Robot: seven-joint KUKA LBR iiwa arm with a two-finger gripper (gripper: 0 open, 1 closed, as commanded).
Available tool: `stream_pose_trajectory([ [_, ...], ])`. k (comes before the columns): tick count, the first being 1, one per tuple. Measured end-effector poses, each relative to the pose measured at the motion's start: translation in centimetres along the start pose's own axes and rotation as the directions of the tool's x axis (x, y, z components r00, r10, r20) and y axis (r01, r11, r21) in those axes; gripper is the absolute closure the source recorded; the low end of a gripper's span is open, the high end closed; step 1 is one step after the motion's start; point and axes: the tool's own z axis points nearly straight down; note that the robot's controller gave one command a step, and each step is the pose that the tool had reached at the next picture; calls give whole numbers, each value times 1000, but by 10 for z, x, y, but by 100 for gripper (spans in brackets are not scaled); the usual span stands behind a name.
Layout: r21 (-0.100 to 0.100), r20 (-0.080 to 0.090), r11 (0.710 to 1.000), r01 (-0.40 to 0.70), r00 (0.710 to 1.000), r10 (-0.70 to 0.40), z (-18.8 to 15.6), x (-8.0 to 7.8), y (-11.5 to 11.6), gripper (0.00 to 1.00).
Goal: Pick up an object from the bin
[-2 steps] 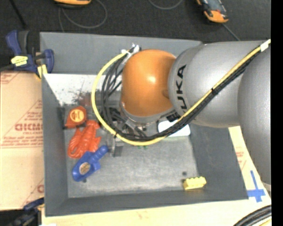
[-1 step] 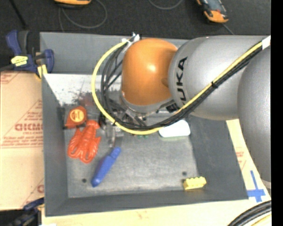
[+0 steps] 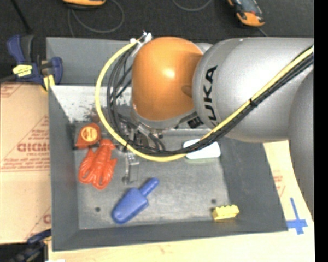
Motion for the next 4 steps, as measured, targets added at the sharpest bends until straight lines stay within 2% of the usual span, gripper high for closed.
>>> stream_pose_trajectory([
  [1, 0, -1, 1000, 0, 1000, 0, 0, 0, 0, 0],
  [2, -1, 6, 998, 62, 998, -62, 27, 11, -8, 0],
  [3, 0, 0, 967, 256, 967, -256, 69, 19, -27, 0],
  [4, 0, 1, 941, 337, 941, -337, 123, 28, -38, 0],
])
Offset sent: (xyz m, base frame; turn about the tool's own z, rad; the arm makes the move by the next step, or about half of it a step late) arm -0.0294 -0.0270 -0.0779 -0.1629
